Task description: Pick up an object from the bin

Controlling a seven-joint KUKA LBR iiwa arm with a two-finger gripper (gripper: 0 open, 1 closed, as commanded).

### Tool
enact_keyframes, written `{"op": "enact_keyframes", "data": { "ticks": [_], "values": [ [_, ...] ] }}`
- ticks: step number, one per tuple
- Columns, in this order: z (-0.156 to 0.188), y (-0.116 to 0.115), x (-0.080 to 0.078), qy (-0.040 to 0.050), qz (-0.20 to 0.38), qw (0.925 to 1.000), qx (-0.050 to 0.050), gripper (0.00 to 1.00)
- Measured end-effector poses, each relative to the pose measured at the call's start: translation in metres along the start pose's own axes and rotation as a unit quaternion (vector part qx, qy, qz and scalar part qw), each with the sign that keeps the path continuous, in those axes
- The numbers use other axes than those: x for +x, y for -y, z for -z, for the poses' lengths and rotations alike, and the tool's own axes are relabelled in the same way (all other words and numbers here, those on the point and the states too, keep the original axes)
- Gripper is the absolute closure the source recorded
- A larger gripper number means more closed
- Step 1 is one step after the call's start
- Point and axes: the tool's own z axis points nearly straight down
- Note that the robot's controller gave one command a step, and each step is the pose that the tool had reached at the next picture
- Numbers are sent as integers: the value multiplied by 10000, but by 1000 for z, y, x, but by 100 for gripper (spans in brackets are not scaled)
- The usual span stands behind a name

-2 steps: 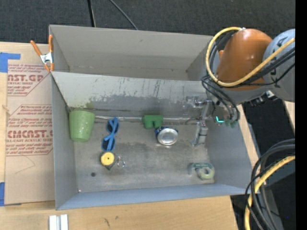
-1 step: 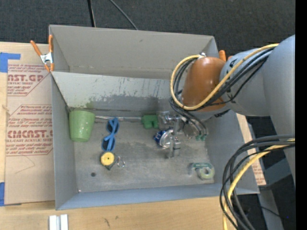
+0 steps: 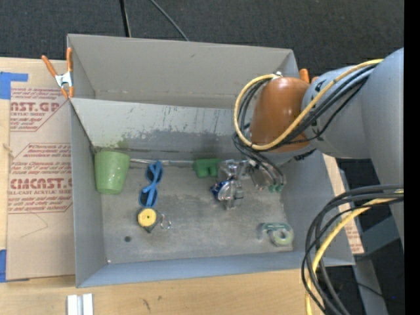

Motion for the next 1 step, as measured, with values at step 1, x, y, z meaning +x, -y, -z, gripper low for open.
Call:
{"op": "enact_keyframes", "data": {
  "ticks": [1],
  "values": [
    [133, 20, 10, 49, -11, 10000, 16, 100]
  ]
}}
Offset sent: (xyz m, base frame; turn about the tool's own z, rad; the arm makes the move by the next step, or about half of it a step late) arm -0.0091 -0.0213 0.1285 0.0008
